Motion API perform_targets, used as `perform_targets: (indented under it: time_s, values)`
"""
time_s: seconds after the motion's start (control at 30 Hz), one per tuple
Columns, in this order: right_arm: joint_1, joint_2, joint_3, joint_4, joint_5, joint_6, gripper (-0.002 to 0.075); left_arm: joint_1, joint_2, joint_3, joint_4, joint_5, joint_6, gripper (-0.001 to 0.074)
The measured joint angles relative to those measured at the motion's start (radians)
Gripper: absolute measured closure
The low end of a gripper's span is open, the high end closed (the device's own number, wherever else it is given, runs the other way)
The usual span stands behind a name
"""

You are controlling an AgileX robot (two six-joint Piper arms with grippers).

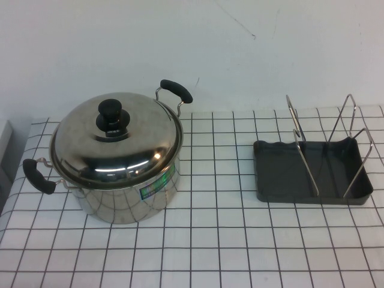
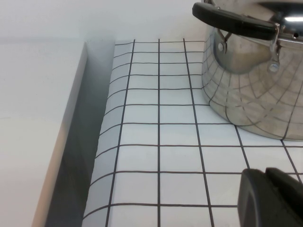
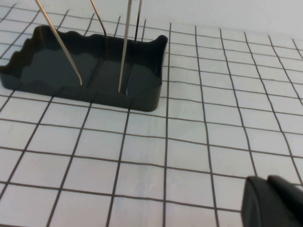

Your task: Put pot lid on rack

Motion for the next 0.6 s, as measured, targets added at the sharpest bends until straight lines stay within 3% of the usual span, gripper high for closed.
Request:
perform_targets:
  time_s: [0.3,0.6]
  values:
    - [0.0,0.0,0.005,-0.001,-0.049,0.0,0.0729,0.0,0.0,0.007,0.0,-0.088,0.0,0.0738]
    - [0.0,0.0,0.007,-0.004,-0.57,0.0,0.0729,0.0,0.0,0.007,0.0,-0.536,0.0,0.0738]
